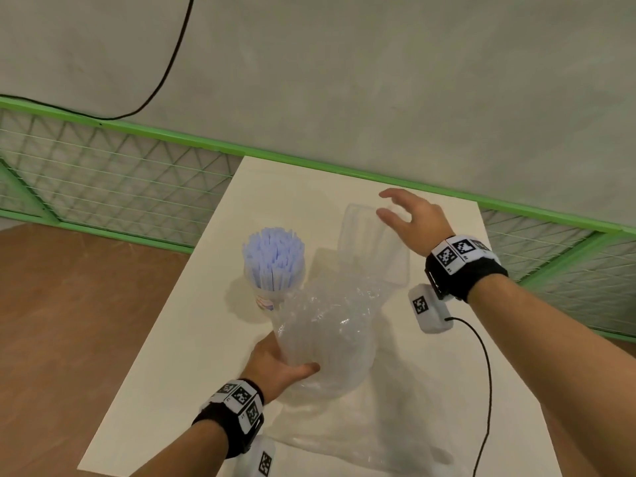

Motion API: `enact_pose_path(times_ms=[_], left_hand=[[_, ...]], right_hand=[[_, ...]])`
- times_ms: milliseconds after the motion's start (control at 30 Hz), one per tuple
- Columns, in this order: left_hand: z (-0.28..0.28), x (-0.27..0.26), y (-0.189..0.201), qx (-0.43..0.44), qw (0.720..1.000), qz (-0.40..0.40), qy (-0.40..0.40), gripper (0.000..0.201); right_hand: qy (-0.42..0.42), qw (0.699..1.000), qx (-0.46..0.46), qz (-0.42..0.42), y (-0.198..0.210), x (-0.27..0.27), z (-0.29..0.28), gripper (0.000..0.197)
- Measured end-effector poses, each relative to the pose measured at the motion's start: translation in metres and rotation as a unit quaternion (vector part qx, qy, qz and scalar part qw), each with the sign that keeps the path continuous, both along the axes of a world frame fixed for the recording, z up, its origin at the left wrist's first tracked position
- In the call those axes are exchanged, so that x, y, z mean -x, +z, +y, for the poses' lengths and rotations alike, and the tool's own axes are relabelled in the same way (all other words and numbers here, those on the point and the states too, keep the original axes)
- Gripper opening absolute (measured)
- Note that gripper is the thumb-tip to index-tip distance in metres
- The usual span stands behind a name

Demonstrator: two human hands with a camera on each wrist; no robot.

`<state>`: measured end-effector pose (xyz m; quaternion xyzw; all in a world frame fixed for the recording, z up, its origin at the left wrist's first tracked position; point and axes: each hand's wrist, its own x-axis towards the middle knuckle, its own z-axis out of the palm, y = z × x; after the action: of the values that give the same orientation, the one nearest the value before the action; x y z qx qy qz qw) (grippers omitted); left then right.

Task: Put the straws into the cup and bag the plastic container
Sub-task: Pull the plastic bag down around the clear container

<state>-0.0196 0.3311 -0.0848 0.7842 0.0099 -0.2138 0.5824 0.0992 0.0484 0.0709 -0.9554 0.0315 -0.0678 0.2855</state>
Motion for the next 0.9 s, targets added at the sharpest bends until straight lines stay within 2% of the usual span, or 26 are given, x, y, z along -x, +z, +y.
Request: enact_pose_path(times_ms=[67,133,200,300,367,433,567,767,900], left_hand=[[0.001,0.000,-0.001,0.001,1.000,0.005,0.001,0.061],[0.001,0.000,-0.001,0.001,1.000,0.007,0.002,0.060],[0.000,0.000,0.000,0.002,1.000,0.008,0.002,0.059],[0.000,0.000,0.002,-0.003,1.000,0.002,0.001,0.058],[0.000,0.000,0.002,-0.007,1.000,-0.001,-0.002,0.058],[-0.001,0.000,0.003,-0.010,1.000,-0.005,-0.003,0.057],[-0.001,0.001,0.004,-0.009,1.000,-0.014,-0.005,0.056],[0.000,0.001,0.003,-0.016,1.000,-0.010,-0.009,0.057],[0.000,0.001,0.002,-0.014,1.000,-0.012,-0.011,0.057]], right_hand=[[0.023,0.999,0.034,0.023,0.003,-0.001,-0.003,0.043],[0.017,0.999,0.039,-0.008,0.015,0.003,-0.006,0.041],[0.017,0.999,-0.003,-0.033,0.026,0.015,-0.006,0.033],[0.074,0.995,-0.069,-0.007,0.031,0.047,0.005,0.041],[0.133,0.988,-0.070,0.046,0.025,0.072,0.013,0.045],[0.175,0.980,-0.029,0.089,0.012,0.093,0.018,0.050],[0.194,0.976,-0.005,0.102,-0.017,0.119,0.026,0.071],[0.172,0.983,-0.059,-0.004,-0.042,0.129,0.031,0.044],[0.145,0.985,-0.093,-0.025,-0.048,0.132,0.034,0.041]])
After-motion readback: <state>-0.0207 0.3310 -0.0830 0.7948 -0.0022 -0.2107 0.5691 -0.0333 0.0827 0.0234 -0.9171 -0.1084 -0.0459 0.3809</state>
